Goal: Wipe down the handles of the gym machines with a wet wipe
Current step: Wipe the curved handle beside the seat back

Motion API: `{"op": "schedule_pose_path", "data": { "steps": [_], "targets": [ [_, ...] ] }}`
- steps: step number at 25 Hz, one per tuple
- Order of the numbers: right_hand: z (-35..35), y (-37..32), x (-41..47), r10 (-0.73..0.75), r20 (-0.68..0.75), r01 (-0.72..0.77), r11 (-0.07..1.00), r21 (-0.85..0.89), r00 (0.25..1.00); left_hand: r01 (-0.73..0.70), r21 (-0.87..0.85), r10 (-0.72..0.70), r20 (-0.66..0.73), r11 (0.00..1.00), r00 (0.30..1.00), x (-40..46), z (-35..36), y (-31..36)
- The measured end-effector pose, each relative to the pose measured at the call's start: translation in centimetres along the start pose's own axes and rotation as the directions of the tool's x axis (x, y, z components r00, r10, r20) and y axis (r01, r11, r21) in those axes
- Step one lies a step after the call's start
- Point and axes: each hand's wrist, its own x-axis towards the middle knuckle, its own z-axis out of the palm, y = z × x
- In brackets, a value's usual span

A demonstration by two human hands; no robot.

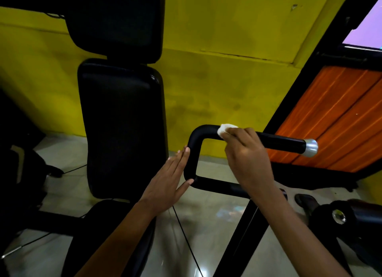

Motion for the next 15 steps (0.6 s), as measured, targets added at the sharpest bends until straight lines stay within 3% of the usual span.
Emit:
{"op": "schedule_pose_path", "data": {
  "steps": [5,10,15],
  "targets": [
    [0.2,-0.2,1.6,0.121,-0.056,-0.121,0.993,0.006,0.991,-0.006,-0.061,0.007,0.024,0.998,1.0,0.0,0.1,-0.3],
    [0.7,-0.6,0.2,-0.071,-0.006,0.071,0.997,-0.01,0.997,-0.018,-0.097,0.02,0.017,0.995,1.0,0.1,0.2,-0.7],
    [1.2,-1.6,1.6,0.109,-0.077,-0.108,0.994,0.017,0.991,-0.045,-0.115,0.046,0.005,0.992,0.999,0.2,0.5,-1.2]
  ]
}}
